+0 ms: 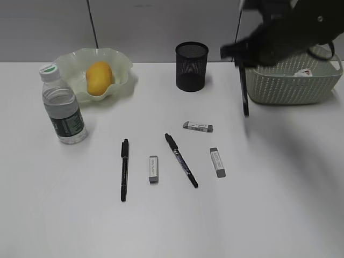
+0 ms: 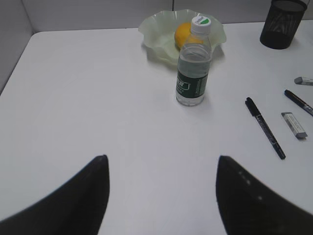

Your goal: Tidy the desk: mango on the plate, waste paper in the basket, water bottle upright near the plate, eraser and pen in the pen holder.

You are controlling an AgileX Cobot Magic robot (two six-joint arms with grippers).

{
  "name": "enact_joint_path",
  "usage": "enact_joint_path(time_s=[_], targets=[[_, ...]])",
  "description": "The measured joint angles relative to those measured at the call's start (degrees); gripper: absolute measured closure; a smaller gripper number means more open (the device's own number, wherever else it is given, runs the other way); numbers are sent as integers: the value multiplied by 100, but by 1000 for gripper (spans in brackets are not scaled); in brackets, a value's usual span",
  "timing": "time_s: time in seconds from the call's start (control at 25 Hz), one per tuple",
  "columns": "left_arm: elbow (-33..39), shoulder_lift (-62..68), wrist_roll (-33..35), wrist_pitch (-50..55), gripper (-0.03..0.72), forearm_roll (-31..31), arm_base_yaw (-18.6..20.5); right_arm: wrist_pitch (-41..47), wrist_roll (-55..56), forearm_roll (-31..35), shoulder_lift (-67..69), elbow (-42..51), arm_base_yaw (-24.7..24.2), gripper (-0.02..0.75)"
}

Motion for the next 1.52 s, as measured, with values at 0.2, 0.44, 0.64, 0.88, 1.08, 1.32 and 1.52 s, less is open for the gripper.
enact_joint_path(time_s=[0.2, 0.44, 0.64, 0.88, 1.08, 1.32, 1.52], targets=[[0, 0, 0, 0, 181, 0, 0, -3363, -270, -826, -134, -207, -6, 601], [0, 0, 0, 0, 181, -5, 0, -4381, -1592, -256, 1107, -1307, -6, 601], [0, 0, 0, -7, 181, -5, 0, -4616, -1806, 8, 1914, -2316, -12, 601], [0, 0, 0, -7, 181, -5, 0, -4688, -1818, 366, 2479, -2829, -12, 582], [0, 0, 0, -7, 181, -5, 0, -4357, -1818, 476, 2582, -2830, -12, 221], [0, 0, 0, -7, 181, -5, 0, -1495, -1839, 574, 1581, -2807, -12, 166], [0, 0, 0, -7, 181, 5, 0, 1021, -2044, 527, -151, -1604, -12, 256]])
